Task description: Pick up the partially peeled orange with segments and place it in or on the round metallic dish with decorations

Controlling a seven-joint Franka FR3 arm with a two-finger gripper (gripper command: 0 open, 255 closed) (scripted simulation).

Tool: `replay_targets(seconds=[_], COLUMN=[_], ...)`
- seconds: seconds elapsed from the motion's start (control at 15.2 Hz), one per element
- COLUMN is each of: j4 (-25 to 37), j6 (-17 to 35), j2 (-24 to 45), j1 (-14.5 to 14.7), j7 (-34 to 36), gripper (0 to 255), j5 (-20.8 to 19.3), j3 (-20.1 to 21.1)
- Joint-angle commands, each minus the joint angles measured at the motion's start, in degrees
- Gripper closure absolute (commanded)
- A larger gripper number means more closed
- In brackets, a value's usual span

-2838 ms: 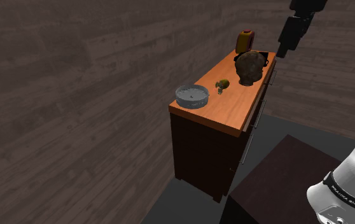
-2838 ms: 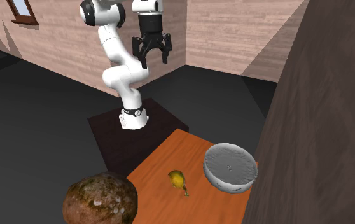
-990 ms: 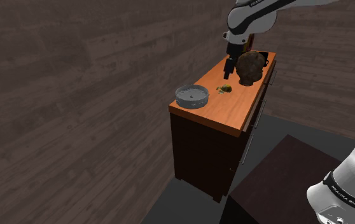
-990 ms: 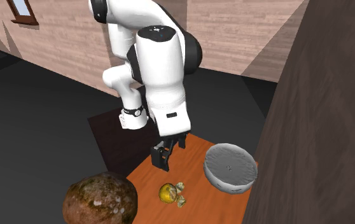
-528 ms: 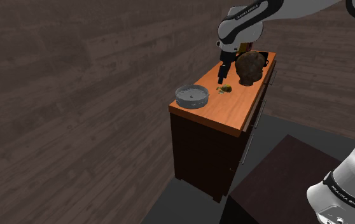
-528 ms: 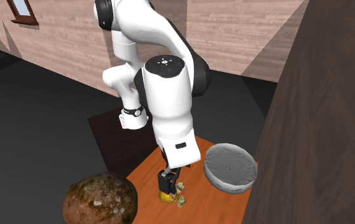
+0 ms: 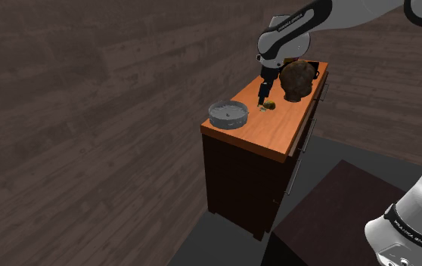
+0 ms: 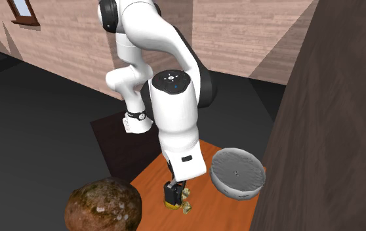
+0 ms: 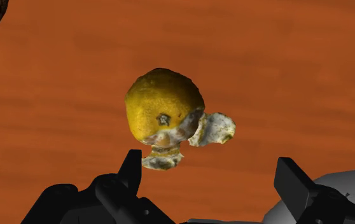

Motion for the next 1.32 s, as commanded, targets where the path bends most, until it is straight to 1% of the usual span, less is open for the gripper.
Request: replay_targets(seconds=[0.0,0.13,0.2,0.79,0.86,1.12,1.25], j4=[-0.01,0.0,0.0,0.0,0.0,5.72,5.29], j6=[0.03,0.02,0.02,0.02,0.02,-10.17,-9.55], j2=[0.01,0.01,0.01,0.01,0.01,2.07,2.32], j1=[0.01,0.01,0.01,0.01,0.01,-2.69,-2.7], j7=[0.0,0.01,0.01,0.01,0.01,-2.36,-2.45], gripper=[0,0,255,255,0,0,0], j5=[0.01,0.01,0.01,0.0,0.0,-2.3,-2.2], j3=[0.01,0.01,0.01,0.01,0.01,-2.03,-1.99])
